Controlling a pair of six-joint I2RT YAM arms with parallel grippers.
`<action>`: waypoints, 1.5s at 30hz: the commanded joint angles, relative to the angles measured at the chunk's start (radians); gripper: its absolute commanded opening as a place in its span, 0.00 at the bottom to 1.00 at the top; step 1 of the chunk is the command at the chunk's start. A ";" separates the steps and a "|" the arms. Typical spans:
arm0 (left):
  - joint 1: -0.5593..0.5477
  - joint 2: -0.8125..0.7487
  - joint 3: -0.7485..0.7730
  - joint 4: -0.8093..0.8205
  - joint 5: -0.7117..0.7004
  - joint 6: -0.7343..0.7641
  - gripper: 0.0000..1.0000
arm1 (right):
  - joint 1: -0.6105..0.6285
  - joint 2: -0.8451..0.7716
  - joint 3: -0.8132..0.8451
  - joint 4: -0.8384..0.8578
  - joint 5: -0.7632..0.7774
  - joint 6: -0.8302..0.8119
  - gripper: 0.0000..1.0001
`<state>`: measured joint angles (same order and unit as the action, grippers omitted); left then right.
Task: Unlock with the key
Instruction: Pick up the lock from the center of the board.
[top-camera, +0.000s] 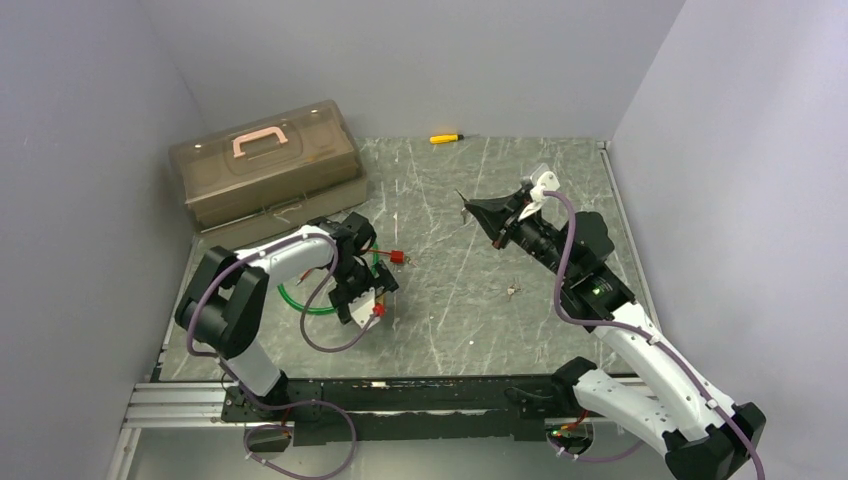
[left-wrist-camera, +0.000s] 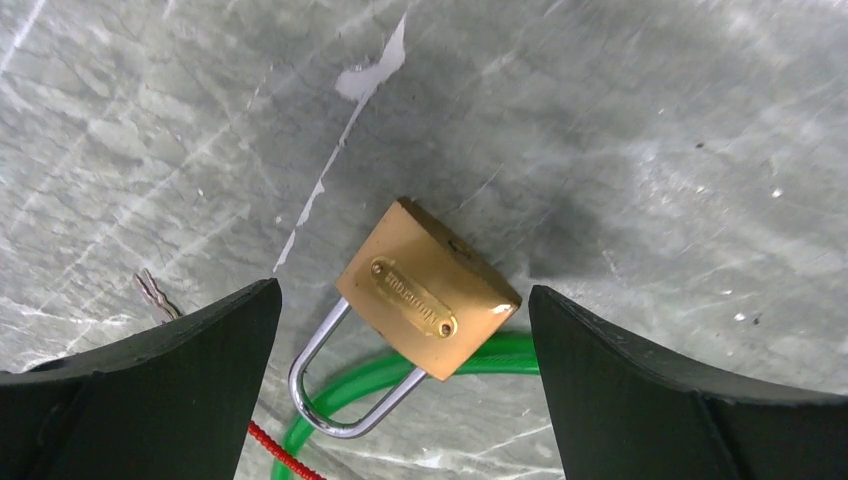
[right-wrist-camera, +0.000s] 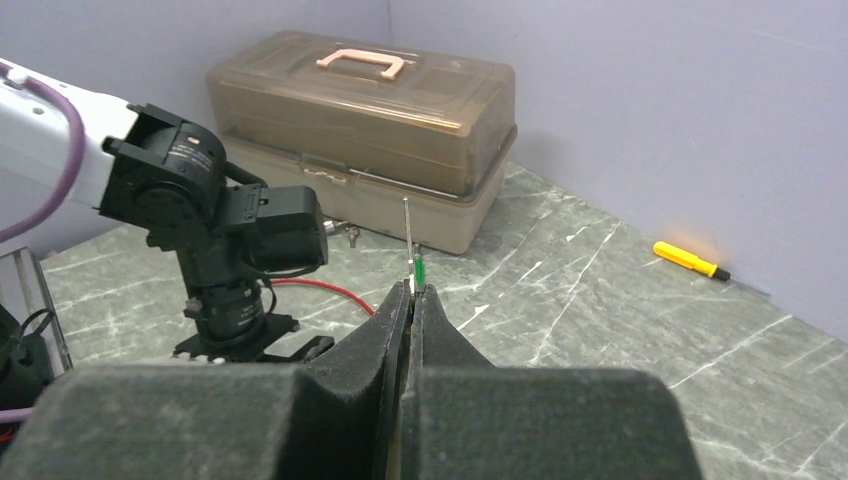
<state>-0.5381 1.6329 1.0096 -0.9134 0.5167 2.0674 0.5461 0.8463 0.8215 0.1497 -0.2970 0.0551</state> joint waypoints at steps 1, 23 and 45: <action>0.000 0.035 0.059 -0.012 -0.044 0.484 0.99 | -0.008 -0.033 0.015 0.005 0.003 -0.006 0.00; -0.034 0.125 0.070 0.122 -0.040 0.726 0.99 | -0.019 -0.073 0.010 0.003 0.002 -0.019 0.00; -0.163 0.229 0.267 -0.128 -0.141 0.348 0.99 | -0.025 -0.115 0.016 -0.034 0.016 -0.043 0.00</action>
<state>-0.7036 1.8214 1.2228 -0.9112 0.4503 2.0682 0.5259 0.7475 0.8215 0.1043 -0.2928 0.0254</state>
